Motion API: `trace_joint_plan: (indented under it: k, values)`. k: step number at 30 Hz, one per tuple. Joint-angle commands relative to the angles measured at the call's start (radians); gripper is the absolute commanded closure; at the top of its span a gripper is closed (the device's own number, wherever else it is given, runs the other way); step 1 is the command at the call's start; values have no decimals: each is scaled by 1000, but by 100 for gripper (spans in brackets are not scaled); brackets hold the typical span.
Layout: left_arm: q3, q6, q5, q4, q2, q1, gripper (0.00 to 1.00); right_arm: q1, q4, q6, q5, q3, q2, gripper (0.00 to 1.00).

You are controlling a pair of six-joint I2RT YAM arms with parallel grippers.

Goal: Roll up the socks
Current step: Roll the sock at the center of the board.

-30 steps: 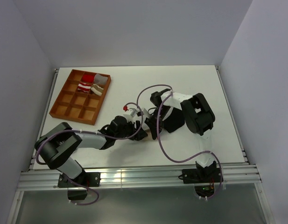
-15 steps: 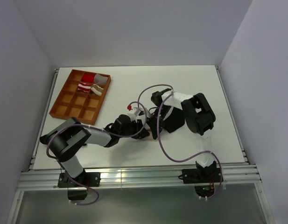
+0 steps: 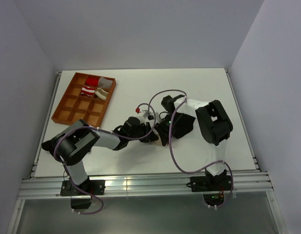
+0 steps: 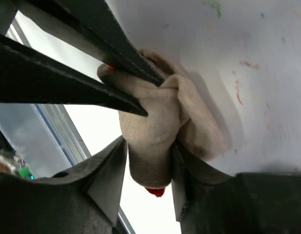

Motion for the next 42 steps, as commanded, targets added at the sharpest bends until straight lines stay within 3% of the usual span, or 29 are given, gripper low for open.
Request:
trace_joint_plan:
  k: [1,14,21,28,42]
  values:
    - [17,9,-32,-196,60,-2,100,2,174,11,91,-61,-68,52]
    - [78,60,77,-321,104,51,100,-90,202,50,50,-85,-212,44]
    - [112,86,109,-367,129,68,100,-101,68,30,-34,40,-88,41]
    - [136,94,111,-388,149,73,100,-98,48,37,-25,99,-10,40]
    - [144,51,95,-344,161,76,100,-56,56,42,10,33,25,46]
